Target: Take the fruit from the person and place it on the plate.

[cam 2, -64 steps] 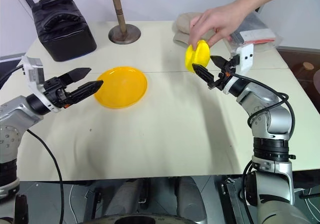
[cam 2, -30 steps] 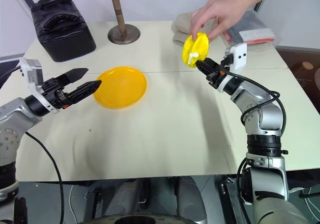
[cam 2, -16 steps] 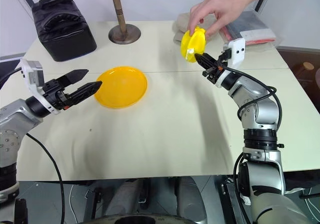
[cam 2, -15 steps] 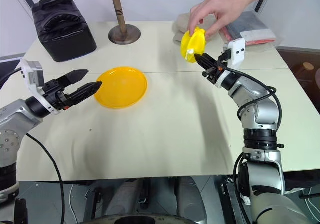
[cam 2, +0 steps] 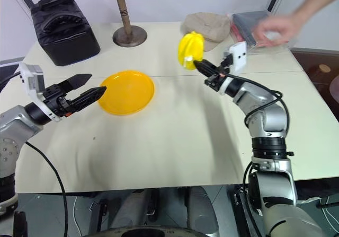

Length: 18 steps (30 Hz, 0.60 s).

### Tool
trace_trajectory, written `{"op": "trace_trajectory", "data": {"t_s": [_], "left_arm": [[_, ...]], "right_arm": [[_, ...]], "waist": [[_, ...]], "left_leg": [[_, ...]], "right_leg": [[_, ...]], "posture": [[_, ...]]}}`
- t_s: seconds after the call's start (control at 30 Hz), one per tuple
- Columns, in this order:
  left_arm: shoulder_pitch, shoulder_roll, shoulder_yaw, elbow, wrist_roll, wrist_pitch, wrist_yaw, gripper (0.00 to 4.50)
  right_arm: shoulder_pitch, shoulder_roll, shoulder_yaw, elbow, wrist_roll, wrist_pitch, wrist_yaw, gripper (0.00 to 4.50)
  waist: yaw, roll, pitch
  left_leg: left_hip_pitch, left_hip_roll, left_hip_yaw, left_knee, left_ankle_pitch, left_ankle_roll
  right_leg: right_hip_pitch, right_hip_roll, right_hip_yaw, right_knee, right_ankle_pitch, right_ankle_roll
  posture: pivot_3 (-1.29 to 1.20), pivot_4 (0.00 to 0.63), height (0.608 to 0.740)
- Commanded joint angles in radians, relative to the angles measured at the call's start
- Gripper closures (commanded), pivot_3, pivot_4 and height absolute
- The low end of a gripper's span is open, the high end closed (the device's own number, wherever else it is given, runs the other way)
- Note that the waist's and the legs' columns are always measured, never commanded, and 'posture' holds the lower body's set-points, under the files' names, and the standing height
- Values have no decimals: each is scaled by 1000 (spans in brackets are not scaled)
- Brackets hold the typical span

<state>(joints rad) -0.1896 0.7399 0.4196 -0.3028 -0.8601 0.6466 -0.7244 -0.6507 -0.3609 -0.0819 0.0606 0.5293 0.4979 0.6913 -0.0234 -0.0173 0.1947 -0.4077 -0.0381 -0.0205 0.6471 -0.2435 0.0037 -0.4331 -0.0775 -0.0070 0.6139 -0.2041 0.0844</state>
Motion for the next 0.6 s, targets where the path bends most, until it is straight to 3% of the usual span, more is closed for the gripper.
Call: {"op": "trace_trajectory", "data": {"t_s": [0.03,0.27,0.53,0.6], "left_arm": [[86,35,87,-30,10,-7,-20,0],[245,24,173,-61,66,-38,27,0],[313,-18,229,-123,54,-43,81,0],[318,-24,229,-133,50,-42,89,0]], "right_arm": [[-35,82,81,-19,-17,-21,5,4492],[-117,219,205,193,-139,-144,41,4492],[-200,269,246,469,-285,-326,52,4492],[-213,280,240,510,-303,-359,50,3767]], "waist": [[0,0,0],[15,0,0],[4,0,0],[3,0,0]], "left_leg": [[0,0,0,0,0,0],[-1,-1,0,-1,0,-1],[-1,-2,0,-3,0,-1],[-1,-1,0,-4,0,-1]], "right_leg": [[0,0,0,0,0,0],[-1,-2,0,0,0,-1],[-3,-3,0,0,0,-2],[-4,-3,0,0,0,-2]], "posture": [[0,150,740],[0,150,740],[0,150,740],[0,150,740]]}}
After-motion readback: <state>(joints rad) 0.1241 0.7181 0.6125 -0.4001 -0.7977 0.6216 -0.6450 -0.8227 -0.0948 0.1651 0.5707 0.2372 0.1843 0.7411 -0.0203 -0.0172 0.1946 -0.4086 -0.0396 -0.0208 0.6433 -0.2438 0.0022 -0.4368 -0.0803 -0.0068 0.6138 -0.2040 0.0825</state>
